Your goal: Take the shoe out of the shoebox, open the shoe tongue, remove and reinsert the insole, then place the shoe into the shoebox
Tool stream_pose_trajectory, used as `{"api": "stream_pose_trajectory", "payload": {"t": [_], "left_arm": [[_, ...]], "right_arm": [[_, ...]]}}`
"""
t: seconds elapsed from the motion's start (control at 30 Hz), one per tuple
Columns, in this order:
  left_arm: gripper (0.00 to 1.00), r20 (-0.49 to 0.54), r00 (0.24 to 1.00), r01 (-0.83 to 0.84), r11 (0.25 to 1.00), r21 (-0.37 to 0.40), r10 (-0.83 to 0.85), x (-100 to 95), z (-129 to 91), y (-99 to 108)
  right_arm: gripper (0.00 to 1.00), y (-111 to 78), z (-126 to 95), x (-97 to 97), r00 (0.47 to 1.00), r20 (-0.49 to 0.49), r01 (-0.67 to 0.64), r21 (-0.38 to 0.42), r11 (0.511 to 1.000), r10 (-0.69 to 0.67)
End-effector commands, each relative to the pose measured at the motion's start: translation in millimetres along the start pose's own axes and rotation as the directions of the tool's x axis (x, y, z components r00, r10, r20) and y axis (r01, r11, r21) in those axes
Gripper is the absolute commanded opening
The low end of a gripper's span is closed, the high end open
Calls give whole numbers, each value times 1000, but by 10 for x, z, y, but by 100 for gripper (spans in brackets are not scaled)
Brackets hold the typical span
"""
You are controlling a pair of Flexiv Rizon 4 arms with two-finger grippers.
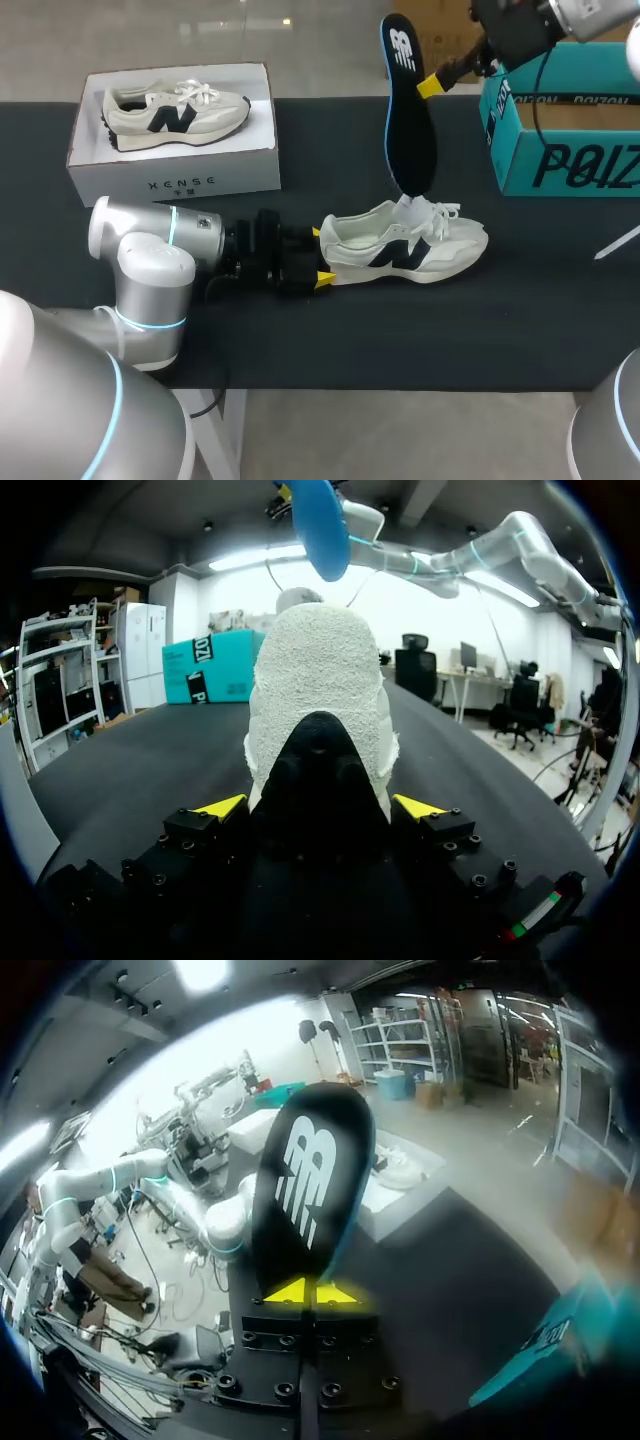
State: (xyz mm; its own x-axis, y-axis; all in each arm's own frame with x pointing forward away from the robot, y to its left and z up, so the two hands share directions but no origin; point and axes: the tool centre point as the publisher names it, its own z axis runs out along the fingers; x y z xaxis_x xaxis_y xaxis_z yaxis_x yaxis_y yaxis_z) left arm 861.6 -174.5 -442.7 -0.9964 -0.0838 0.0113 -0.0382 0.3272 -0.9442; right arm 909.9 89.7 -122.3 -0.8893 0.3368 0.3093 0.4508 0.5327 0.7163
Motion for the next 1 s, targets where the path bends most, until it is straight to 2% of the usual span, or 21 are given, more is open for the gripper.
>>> {"api": "stream_pose_trajectory", "payload": {"t": [0.03, 0.1, 0.17, 0.33, 0.47, 0.63, 0.83, 1.0], "left_arm": [[0, -3, 1000, 0, 1000, -5, 0, -5, 30, 36], [0, -3, 1000, 0, 1000, -5, 0, -5, 30, 36], [0, -3, 1000, 0, 1000, -5, 0, -5, 30, 36], [0, -3, 1000, 0, 1000, -5, 0, -5, 30, 36], [0, -3, 1000, 0, 1000, -5, 0, -5, 30, 36], [0, -3, 1000, 0, 1000, -5, 0, -5, 30, 36], [0, -3, 1000, 0, 1000, -5, 0, -5, 30, 36], [0, -3, 1000, 0, 1000, -5, 0, -5, 30, 36]], "right_arm": [[0, 5, 4, -9, 1000, -1, 0, 1, 1000, 0], [0, 5, 4, -9, 1000, -1, 0, 1, 1000, 0], [0, -74, -90, 69, 999, -7, -33, 17, 999, 33], [0, -183, -358, 419, 996, 43, -78, 63, 995, 75], [0, -221, -592, 719, 996, 48, -78, 52, 996, 75], [0, -230, -777, 1045, 998, 37, -58, 46, 997, 56], [0, -213, -963, 1275, 998, -14, -54, 26, 998, 54], [0, -128, -1004, 1490, 996, 0, -90, 79, 993, 90]]}}
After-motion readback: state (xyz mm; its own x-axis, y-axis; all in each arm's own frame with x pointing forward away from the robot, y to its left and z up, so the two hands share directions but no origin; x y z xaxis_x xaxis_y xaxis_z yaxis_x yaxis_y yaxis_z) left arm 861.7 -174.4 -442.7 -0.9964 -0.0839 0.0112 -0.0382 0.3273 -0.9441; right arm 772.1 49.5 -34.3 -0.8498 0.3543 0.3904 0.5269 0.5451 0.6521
